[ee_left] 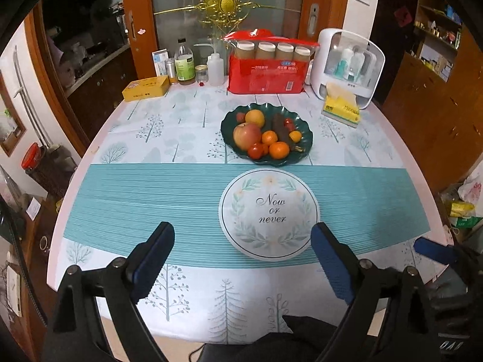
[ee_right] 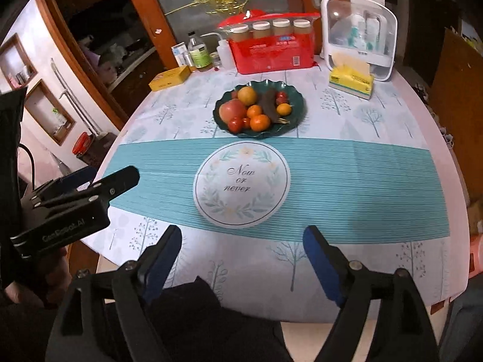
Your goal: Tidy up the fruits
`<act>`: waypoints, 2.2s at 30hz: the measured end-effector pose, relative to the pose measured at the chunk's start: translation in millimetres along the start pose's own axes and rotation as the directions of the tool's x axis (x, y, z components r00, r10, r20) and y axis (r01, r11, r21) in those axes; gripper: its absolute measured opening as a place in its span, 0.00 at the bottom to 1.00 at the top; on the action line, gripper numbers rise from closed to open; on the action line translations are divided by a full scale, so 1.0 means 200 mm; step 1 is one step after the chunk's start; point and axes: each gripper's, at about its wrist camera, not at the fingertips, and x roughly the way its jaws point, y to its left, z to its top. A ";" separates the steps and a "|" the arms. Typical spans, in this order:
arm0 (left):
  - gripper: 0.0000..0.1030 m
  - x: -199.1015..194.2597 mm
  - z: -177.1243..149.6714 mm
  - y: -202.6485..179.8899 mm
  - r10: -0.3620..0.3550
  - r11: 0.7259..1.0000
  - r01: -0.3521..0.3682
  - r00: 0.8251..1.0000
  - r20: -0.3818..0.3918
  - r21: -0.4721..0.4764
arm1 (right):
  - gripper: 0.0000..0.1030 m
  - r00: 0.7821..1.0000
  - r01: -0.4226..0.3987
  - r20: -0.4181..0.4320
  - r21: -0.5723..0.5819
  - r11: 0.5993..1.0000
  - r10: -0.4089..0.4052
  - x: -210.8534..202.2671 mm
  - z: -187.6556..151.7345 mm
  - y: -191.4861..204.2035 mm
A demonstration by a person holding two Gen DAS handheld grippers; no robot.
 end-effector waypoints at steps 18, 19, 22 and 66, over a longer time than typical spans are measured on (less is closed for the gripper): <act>0.99 -0.07 -0.08 -0.03 0.136 0.990 -0.134 0.989 0.050 -0.041 | 1.00 0.997 0.013 0.073 0.019 1.000 -0.015 -0.05 -0.07 -0.02; 0.99 -0.08 -0.08 -0.04 0.136 0.990 -0.134 0.989 0.055 -0.036 | 1.00 0.997 0.012 0.071 0.024 1.000 -0.014 -0.05 -0.07 -0.03; 0.99 -0.08 -0.07 -0.04 0.147 0.989 -0.145 0.987 0.062 -0.034 | 1.00 0.997 0.014 0.071 0.032 0.999 -0.016 -0.05 -0.06 -0.04; 0.99 0.05 -0.01 -0.06 0.127 0.991 -0.127 0.992 0.014 -0.029 | 1.00 1.000 0.024 0.013 0.069 0.997 -0.025 0.08 0.00 -0.09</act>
